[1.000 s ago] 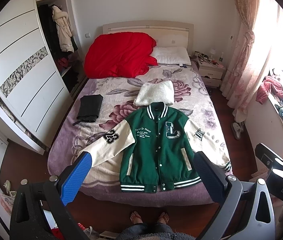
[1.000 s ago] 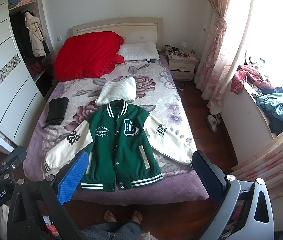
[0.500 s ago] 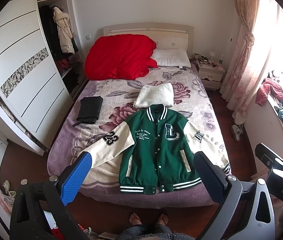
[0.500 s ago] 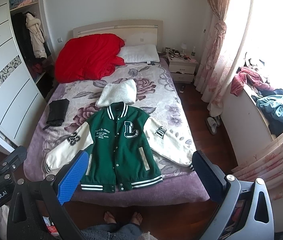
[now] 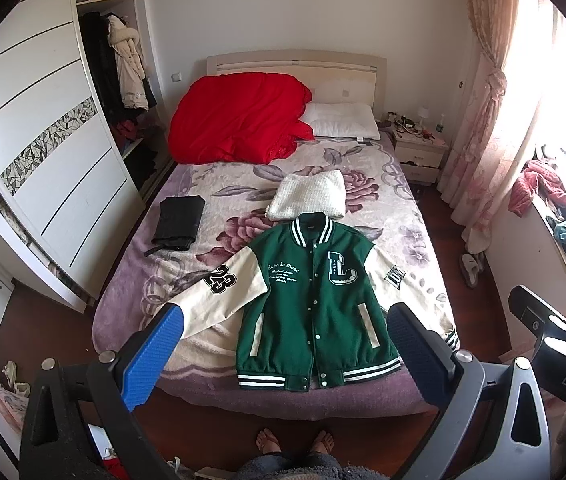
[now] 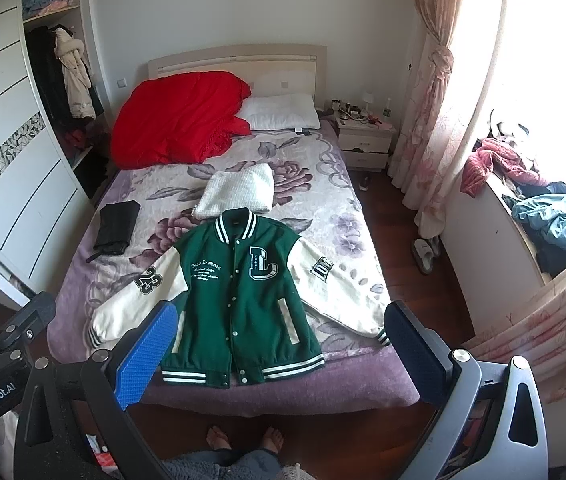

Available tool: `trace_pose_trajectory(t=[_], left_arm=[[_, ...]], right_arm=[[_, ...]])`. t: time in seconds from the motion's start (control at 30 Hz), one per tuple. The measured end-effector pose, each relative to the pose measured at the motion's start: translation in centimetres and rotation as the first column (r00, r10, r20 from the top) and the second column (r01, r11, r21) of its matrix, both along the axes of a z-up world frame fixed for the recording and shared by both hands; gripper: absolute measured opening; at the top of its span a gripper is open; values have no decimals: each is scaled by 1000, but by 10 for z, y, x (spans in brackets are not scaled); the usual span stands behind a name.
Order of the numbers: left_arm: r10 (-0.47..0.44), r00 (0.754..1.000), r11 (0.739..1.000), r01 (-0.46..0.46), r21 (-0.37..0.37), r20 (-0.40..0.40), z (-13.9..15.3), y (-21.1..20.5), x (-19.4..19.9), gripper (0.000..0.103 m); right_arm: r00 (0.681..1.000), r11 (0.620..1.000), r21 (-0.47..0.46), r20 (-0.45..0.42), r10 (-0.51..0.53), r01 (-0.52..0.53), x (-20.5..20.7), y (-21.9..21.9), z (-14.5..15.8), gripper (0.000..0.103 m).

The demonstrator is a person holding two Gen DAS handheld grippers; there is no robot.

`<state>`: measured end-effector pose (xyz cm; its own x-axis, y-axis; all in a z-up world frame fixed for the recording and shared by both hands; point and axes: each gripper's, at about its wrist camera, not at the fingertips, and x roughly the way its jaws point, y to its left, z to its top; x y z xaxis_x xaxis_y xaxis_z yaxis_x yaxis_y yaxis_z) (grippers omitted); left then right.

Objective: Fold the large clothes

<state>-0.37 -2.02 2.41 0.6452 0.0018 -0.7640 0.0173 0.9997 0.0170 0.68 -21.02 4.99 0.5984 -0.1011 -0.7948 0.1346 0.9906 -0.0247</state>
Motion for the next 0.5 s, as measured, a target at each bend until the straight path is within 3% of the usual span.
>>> trace_pose_trajectory(t=[0.5], left_arm=[[1, 1000, 1000, -1, -1, 8, 1, 3, -2, 103]], right_arm=[[1000, 1000, 1, 10, 7, -7, 2, 3, 15, 103]])
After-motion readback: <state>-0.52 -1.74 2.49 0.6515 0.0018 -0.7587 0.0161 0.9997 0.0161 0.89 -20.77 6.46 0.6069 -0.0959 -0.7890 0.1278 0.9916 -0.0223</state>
